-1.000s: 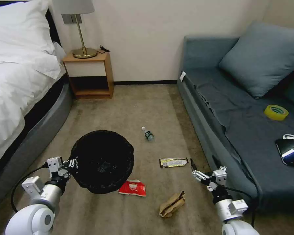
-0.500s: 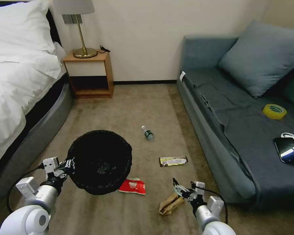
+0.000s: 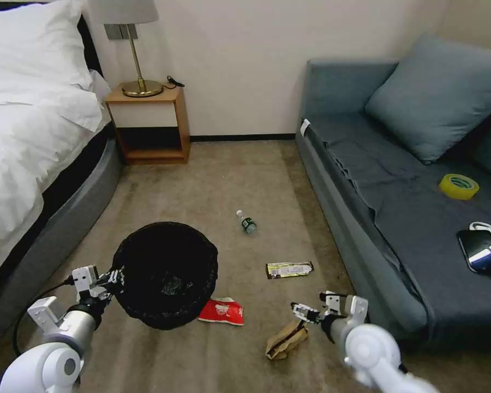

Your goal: Pick up the trash bin, then pick up the garbage on the floor and place it into the trash bin.

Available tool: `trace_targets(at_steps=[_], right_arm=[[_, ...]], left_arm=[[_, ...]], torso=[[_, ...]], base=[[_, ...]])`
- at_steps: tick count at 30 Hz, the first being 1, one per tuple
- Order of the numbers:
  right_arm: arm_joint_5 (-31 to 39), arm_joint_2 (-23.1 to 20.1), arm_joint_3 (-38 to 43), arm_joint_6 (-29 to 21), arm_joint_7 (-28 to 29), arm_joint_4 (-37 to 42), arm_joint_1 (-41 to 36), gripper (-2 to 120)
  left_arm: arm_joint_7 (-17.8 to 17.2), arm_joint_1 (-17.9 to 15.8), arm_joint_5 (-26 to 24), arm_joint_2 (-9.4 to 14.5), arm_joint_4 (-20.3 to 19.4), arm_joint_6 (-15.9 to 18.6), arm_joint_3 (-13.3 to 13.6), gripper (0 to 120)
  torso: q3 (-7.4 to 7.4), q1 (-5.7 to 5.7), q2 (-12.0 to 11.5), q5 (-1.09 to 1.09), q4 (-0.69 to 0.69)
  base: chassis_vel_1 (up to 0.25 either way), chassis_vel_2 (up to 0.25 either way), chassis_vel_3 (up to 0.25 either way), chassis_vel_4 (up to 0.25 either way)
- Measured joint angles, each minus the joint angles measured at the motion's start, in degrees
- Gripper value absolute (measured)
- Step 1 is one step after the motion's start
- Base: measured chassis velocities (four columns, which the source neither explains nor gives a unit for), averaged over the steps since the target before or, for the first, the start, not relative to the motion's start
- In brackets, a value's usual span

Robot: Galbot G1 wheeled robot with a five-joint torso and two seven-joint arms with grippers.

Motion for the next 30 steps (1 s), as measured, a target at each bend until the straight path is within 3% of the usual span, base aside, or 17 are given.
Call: trace_targets(at_steps=[4, 9, 21, 30], right_arm=[[12.37, -0.82, -5.71, -2.37, 7.01, -2.80, 8.24, 100], [19.07, 1.09, -10.50, -3.51, 12.95, -8.02, 13.16, 100], [19.77, 4.25, -14.42, -4.45, 13.67, -19.53, 17.33, 100], [15.67, 8.04, -15.49, -4.84, 12.57, -24.50, 18.51, 100]], left_arm=[[0.68, -0.32, -0.09, 0.42, 1.72, -0.31, -0.66, 4], [1.20, -0.52, -0.33, 0.75, 3.11, -0.53, -1.54, 4], [2.46, -1.26, -1.10, 2.32, 6.14, -1.36, -3.33, 4], [2.43, -1.88, -1.55, 3.28, 6.43, -1.17, -3.35, 4]], torso=[[0.00, 0.00, 0.00, -0.01, 0.02], [0.00, 0.00, 0.00, 0.00, 0.02], [0.00, 0.00, 0.00, -0.01, 0.01], [0.00, 0.00, 0.00, -0.01, 0.01]], base=[[0.000, 0.000, 0.000, 0.000], [0.000, 0.000, 0.000, 0.000], [0.000, 0.000, 0.000, 0.000], [0.000, 0.000, 0.000, 0.000]])
